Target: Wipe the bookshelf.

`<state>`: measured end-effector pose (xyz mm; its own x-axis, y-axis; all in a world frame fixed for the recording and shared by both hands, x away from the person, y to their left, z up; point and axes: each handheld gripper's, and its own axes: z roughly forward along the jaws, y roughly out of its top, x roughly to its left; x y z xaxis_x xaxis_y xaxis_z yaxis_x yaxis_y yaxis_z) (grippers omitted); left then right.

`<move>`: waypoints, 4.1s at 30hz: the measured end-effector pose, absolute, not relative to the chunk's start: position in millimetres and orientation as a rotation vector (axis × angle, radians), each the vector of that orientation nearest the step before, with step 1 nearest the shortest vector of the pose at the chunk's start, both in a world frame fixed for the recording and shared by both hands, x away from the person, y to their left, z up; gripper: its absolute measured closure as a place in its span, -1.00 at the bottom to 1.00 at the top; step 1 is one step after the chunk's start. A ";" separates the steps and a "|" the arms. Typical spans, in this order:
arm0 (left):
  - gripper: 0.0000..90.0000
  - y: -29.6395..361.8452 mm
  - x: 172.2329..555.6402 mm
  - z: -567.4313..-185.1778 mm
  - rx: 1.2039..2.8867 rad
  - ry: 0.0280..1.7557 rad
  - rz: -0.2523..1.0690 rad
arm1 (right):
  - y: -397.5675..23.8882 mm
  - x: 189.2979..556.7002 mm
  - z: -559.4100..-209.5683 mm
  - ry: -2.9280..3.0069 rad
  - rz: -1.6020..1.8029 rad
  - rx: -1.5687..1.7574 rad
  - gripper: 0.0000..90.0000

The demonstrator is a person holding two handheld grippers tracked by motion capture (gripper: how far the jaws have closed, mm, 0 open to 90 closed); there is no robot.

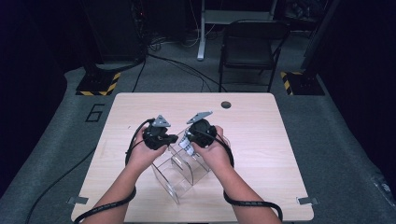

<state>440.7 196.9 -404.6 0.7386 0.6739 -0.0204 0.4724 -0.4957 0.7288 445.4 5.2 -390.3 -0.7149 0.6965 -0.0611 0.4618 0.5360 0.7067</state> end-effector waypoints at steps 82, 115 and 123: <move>0.94 198.7 440.0 -405.8 2.182 0.842 0.335 | -65.6 372.3 -504.9 2.357 1.141 1.121 0.67; 0.94 192.7 437.5 -406.8 2.180 0.809 0.319 | -26.3 410.8 -396.9 2.376 1.087 0.960 0.66; 0.94 193.1 437.9 -406.6 2.180 0.821 0.323 | 0.7 440.2 -395.2 2.384 1.028 0.975 0.67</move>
<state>437.9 193.1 -406.6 0.7602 0.6489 -0.0311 0.4537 -0.4960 0.7404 440.2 0.7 -395.2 -0.6941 0.7175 -0.0576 0.4506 0.4955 0.7426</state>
